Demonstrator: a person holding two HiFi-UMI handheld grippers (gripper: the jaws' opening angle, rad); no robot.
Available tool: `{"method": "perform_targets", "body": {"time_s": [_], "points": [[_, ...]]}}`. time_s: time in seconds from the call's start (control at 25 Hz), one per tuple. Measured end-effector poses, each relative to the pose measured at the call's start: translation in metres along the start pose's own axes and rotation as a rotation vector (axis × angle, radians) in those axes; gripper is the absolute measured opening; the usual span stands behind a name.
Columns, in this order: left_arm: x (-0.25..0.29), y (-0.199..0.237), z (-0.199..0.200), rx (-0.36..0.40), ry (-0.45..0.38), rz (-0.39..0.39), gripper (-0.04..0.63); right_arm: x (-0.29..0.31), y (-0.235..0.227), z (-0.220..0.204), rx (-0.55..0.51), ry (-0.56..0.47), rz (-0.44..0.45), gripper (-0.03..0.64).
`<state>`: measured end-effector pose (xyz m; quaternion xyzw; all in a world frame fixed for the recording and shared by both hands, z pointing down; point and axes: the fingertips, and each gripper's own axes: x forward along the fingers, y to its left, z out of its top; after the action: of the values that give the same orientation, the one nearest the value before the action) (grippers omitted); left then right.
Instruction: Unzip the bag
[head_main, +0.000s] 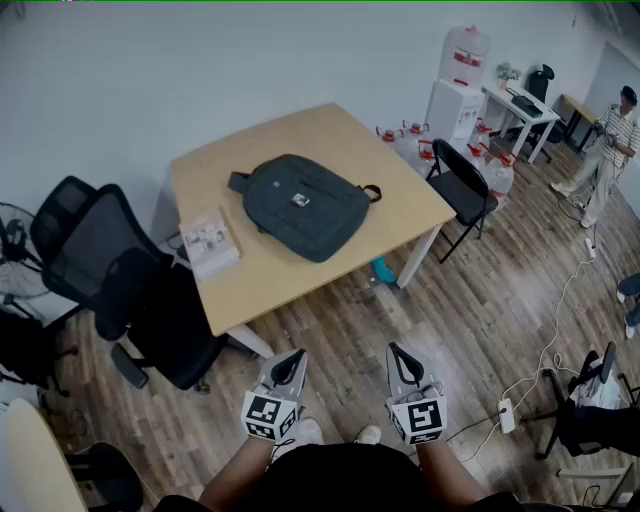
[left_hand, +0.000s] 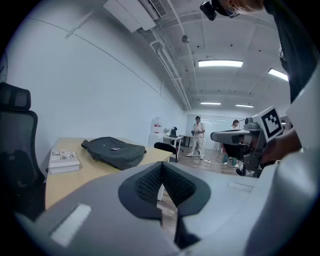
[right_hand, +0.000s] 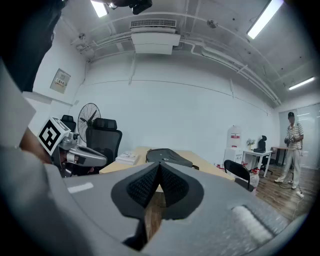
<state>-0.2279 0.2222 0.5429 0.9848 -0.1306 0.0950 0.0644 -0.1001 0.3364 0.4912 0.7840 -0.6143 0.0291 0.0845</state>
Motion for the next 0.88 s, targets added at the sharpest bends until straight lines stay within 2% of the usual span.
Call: {"method": "perform_targets", "body": {"time_s": [0.44,0.88], "points": [[-0.003,0.024,0.004,0.019,0.000,-0.025,0.017,0.019,0.014,-0.002,0.014,0.012,-0.030,0.002],[0.007,0.050,0.003,0.027,0.011,-0.076,0.017,0.025,0.011,-0.010,0.083,0.022,-0.127,0.003]]}}
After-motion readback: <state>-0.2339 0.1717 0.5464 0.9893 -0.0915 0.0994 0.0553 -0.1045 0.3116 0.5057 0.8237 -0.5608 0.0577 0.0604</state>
